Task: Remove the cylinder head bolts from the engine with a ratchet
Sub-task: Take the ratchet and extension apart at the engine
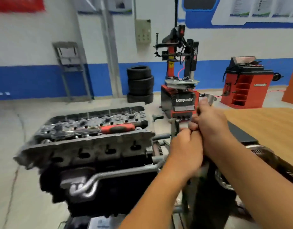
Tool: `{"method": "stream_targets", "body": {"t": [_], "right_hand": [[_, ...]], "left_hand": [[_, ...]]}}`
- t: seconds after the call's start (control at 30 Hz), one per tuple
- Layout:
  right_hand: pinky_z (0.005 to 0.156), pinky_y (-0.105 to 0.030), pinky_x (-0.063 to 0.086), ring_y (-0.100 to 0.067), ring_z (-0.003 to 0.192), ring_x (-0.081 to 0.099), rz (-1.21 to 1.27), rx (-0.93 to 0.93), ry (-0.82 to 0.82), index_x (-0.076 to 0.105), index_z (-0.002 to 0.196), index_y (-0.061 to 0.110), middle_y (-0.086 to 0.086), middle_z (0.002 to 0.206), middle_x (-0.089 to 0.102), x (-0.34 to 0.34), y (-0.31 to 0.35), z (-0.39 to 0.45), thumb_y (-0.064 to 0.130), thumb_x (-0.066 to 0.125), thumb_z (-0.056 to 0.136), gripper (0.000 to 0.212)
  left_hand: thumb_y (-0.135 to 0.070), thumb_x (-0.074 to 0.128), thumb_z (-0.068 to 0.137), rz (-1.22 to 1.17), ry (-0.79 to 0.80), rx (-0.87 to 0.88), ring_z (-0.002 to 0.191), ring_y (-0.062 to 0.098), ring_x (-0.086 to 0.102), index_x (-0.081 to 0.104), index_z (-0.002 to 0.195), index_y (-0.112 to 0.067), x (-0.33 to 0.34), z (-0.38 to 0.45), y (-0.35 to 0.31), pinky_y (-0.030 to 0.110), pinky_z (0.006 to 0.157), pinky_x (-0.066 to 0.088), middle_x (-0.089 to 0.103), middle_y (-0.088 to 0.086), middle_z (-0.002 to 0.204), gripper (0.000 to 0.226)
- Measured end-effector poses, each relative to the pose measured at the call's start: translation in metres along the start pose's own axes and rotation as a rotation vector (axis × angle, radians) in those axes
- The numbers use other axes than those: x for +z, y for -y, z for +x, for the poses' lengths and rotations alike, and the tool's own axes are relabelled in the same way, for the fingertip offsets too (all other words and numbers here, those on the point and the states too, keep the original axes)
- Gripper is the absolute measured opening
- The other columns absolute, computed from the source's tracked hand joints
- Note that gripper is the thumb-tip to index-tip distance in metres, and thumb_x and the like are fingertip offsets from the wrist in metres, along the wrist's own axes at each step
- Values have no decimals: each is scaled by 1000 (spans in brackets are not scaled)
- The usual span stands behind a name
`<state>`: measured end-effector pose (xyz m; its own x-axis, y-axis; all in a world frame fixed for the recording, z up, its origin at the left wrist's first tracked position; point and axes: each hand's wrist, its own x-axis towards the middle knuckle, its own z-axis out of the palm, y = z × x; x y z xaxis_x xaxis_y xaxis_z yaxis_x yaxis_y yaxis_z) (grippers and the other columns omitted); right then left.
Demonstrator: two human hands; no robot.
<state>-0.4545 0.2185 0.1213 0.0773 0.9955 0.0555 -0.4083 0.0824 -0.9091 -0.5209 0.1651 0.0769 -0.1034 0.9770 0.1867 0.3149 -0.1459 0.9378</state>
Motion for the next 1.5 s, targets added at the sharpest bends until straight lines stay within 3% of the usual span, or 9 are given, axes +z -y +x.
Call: {"method": "stream_targets", "body": {"t": [0.2,0.37,0.43,0.6,0.67,1.0,1.13,1.27,1.5], "right_hand": [[37,-19,34,-8,33,32,2,98,358,46,83,19,8,43,36,179,-27,-42,44,48,109,36],[41,-23,36,-12,47,39,-33,-52,253,47,95,20,0,69,45,265,6,-35,50,41,108,33],[40,-22,38,-16,55,44,-360,-257,299,50,97,19,-1,74,47,275,13,-22,49,45,107,33],[50,-25,46,-18,64,60,-1297,-548,944,65,82,17,-1,73,63,275,-57,-41,38,79,88,26],[56,-30,43,-18,70,59,-1526,-625,1067,64,76,18,1,74,63,274,-80,-47,44,85,79,34],[54,-32,37,-13,67,54,-1824,-862,1047,51,73,26,5,74,59,254,-78,-26,54,74,86,38],[55,-30,41,-18,66,57,-1862,-835,1081,60,72,22,3,69,62,253,-80,-25,44,70,88,29],[55,-30,40,-20,62,53,-1962,-833,1132,58,71,21,0,68,60,257,-76,-27,37,65,92,27],[47,-21,36,-7,49,49,-1569,-709,928,54,64,19,9,53,53,205,-17,-22,38,67,97,40]], "left_hand": [[-41,36,106,105,-352,6,88,32,59,58,87,-19,-167,-28,-4,42,74,45,67,10,92,36],[-28,40,97,-116,-441,-191,44,12,27,48,77,-21,-239,-86,31,22,43,22,38,-4,58,23],[-28,42,103,-237,-465,-273,44,11,22,51,85,-19,-258,-113,53,21,41,19,34,-2,61,21],[-34,45,111,-445,-601,-269,45,8,31,59,107,-9,-315,-110,63,20,38,20,45,2,67,29],[-26,45,111,-539,-606,-216,46,9,35,59,109,-8,-330,-102,62,20,38,22,50,4,66,24],[-12,48,109,-700,-636,-167,54,18,67,58,111,0,-328,-77,71,27,48,55,73,14,67,16],[-13,49,109,-804,-658,-187,76,24,79,59,116,-3,-312,-64,73,39,68,66,75,19,92,15],[-14,53,108,-799,-701,-201,79,22,79,62,111,-9,-298,-59,72,48,70,65,75,17,99,11],[-18,55,107,-863,-635,-137,84,21,79,63,106,-9,-247,-43,45,43,76,65,76,12,94,12]]}}
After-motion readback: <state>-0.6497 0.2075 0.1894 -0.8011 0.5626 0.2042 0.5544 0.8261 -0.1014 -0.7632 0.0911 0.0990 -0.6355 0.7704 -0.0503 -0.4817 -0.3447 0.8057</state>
